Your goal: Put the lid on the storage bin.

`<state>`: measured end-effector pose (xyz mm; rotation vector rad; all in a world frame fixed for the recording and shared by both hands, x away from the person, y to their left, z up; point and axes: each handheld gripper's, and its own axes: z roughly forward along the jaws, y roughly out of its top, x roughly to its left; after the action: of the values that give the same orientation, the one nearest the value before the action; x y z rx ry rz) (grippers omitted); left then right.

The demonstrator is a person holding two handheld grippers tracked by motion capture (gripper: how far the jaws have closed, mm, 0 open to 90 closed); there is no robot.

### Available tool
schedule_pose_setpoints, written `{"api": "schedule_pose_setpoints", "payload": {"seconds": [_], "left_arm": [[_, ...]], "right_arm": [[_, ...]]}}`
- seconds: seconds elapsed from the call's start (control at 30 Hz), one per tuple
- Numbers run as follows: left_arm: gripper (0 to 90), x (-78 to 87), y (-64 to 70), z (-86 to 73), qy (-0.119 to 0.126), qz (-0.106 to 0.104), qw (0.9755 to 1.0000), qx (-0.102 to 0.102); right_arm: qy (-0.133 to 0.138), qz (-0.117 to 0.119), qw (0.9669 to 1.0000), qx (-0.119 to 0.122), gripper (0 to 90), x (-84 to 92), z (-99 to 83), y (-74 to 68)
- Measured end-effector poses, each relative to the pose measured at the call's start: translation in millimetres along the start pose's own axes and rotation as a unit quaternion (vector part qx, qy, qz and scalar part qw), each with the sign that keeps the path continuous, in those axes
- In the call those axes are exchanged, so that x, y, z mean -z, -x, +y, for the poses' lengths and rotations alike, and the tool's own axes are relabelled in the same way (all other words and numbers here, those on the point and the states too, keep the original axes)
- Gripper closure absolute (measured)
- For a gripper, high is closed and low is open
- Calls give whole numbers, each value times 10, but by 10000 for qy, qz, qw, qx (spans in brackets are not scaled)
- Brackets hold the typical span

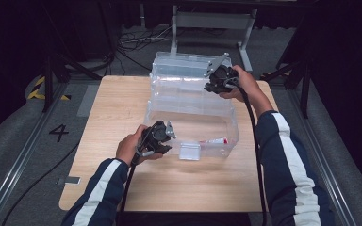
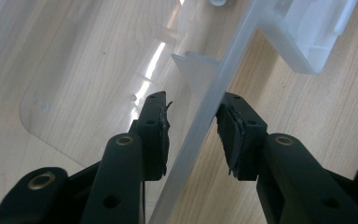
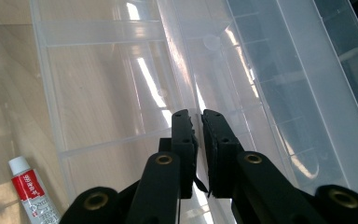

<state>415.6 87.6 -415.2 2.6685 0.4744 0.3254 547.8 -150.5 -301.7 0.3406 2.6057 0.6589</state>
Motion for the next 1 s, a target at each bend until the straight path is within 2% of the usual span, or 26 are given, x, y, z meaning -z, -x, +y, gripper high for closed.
{"api": "schedule_pose_setpoints", "payload": {"seconds": [0.27,0.5,0.67,0.8,1.0], "left_arm": [[632,-1,3,3,-10,10,10000,23],[625,-6,7,14,-57,26,9999,86],[619,-9,13,15,-59,46,9999,95],[611,-13,22,16,-52,76,9999,118],[604,-15,29,16,-53,118,9999,113]], "right_arm": [[5,35,10000,28,849,40,15,-38],[72,222,9997,89,860,88,17,-61],[73,226,9995,196,863,127,33,-115],[34,234,9990,373,863,167,50,-175],[25,171,9989,428,863,199,46,-244]]}}
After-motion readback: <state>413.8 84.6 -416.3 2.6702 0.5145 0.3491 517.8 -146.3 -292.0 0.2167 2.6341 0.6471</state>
